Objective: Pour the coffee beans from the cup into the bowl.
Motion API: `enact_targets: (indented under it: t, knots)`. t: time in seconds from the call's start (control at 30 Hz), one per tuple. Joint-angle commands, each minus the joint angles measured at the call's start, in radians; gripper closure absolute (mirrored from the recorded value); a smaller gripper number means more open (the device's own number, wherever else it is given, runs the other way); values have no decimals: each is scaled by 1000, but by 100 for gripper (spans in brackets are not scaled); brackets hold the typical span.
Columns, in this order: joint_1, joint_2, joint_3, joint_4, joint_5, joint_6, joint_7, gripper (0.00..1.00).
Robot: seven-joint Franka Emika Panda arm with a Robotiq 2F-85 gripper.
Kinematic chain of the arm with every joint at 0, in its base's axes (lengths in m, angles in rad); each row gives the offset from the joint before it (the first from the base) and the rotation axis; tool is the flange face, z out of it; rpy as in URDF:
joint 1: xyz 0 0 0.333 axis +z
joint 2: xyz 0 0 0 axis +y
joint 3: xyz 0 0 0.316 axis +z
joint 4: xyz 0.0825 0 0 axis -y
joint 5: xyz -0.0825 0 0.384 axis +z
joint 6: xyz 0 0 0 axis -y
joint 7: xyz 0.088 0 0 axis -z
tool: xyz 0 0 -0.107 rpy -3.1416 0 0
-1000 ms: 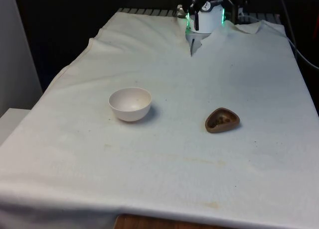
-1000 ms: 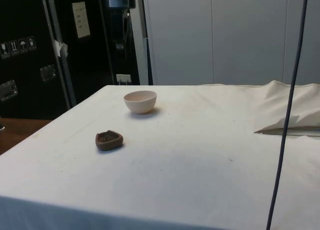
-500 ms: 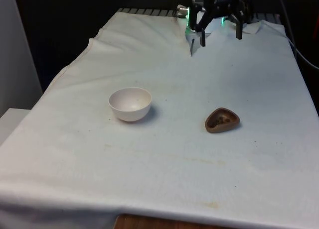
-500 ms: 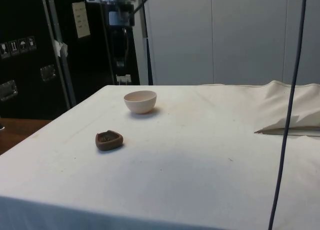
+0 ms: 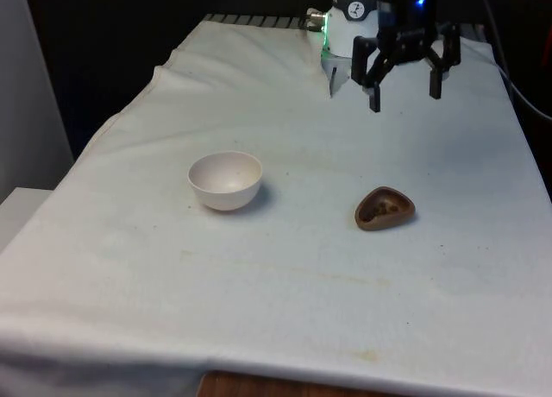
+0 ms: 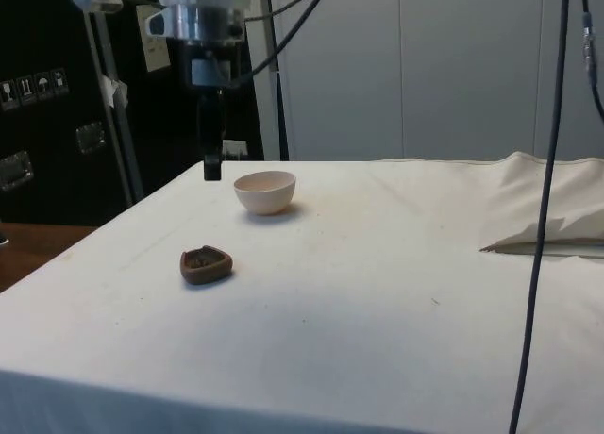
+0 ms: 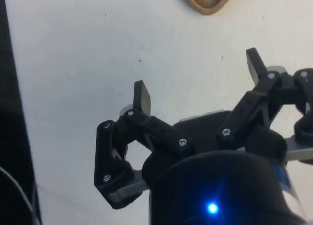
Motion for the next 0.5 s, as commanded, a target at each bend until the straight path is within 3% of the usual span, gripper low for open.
enact_targets:
  t: [0.0, 0.03, 0.07, 0.1, 0.3, 0.33, 0.37, 0.47]
  knots:
    - [11, 10, -5, 4, -33, 12, 32, 0]
    - [12, 15, -1, 6, -44, 15, 43, 0]
    - [1, 10, 8, 4, -22, 6, 21, 0]
    - [12, 19, 3, 8, -53, 18, 52, 0]
    - [14, 39, 24, 16, -137, 29, 127, 0]
    - [4, 38, 35, 16, -119, 23, 111, 0]
    - [13, 39, 27, 17, -148, 29, 136, 0]
    - [16, 45, 32, 19, -184, 29, 167, 0]
